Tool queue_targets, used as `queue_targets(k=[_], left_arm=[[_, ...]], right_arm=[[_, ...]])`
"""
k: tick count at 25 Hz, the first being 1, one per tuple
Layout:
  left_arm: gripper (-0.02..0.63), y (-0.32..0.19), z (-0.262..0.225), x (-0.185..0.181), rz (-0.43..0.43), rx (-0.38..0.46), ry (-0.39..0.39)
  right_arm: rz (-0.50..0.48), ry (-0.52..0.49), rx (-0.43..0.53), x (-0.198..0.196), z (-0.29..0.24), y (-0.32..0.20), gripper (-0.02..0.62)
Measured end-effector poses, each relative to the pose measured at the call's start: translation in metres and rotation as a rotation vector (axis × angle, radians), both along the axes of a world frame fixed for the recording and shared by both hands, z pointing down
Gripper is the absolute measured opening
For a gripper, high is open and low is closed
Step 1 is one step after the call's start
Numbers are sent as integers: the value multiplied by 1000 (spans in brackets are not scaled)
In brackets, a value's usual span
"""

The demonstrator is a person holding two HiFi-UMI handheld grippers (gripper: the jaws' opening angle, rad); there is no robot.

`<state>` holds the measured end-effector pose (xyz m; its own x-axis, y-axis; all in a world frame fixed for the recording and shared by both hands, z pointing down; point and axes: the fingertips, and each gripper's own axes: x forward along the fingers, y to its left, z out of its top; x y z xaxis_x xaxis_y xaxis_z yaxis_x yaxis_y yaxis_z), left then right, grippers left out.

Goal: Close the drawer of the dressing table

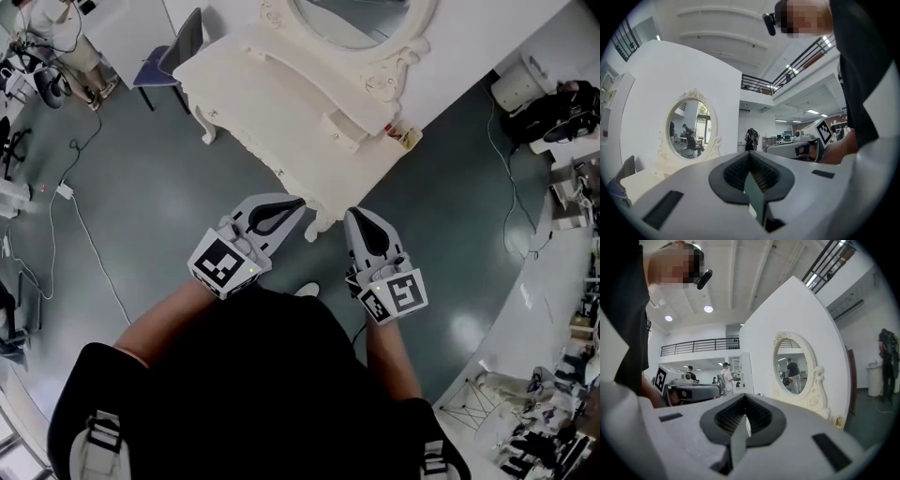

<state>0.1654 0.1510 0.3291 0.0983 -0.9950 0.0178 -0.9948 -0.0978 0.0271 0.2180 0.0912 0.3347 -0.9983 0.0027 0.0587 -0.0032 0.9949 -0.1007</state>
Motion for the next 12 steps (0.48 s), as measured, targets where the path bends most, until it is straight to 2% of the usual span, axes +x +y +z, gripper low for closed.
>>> queue_targets(k=[12], left_arm=[[-5, 32, 7, -116, 102, 8, 30]], right_arm=[[85, 37, 8, -114, 4, 47, 2]])
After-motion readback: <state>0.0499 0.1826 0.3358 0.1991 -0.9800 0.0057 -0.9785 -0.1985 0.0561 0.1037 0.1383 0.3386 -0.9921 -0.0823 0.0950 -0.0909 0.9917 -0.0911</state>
